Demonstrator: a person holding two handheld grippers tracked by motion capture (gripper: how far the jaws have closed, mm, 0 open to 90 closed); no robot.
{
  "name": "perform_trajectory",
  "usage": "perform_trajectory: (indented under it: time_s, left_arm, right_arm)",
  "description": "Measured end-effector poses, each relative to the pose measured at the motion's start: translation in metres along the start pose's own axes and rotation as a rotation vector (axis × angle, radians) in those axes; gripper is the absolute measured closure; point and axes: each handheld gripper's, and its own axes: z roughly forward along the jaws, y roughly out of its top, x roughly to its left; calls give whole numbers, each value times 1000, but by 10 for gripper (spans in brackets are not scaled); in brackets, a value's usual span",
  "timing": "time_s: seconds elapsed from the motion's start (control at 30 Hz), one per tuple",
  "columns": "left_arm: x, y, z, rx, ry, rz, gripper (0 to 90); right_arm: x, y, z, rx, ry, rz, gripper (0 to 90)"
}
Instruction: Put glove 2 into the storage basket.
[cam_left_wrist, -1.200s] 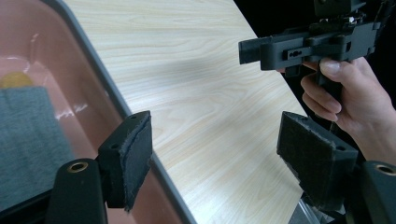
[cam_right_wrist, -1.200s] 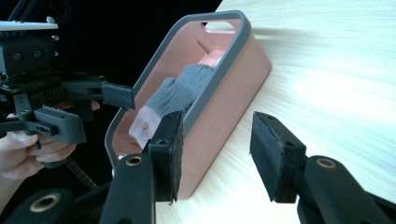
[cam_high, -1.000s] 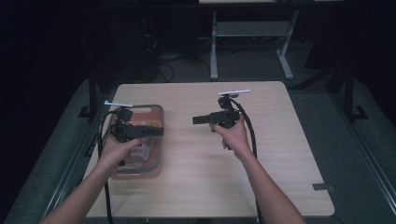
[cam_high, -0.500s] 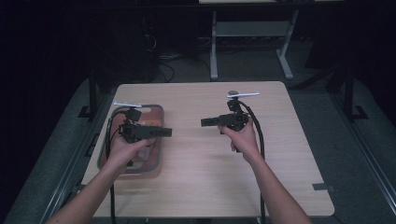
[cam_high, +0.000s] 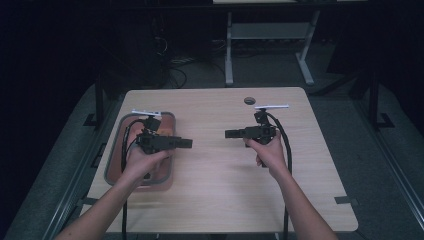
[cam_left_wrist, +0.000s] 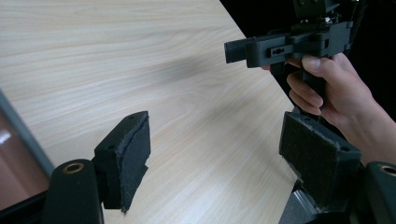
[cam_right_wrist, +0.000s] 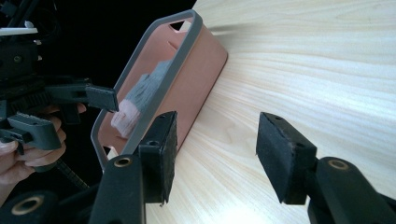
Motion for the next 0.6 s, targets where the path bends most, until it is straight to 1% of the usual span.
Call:
perform_trajectory:
  time_s: [0.1,0.13,0.2,0.4,0.5,0.6]
  left_arm:
    - [-4,-1,5,8,-10,13,249]
    - [-5,-1,7,7,-9,10,248]
    - [-6,-2,9,14,-10,19,246]
    - [-7,-8,18,12,-21,10,239]
    - [-7,-11,23,22,-27,11,231]
    - [-7,-14,26,22,-35,17,227]
  right_arm:
    - [-3,-2,-3,0,-4,4,471]
    - [-4,-3,-5,-5,-2,8,468]
    - [-6,-4,-6,-5,-3,10,460]
    - [-17,-11,-12,-6,-20,30,440]
    - [-21,-14,-16,-11,-27,31,440]
    - [-25,-16,-21,-15,-33,36,436]
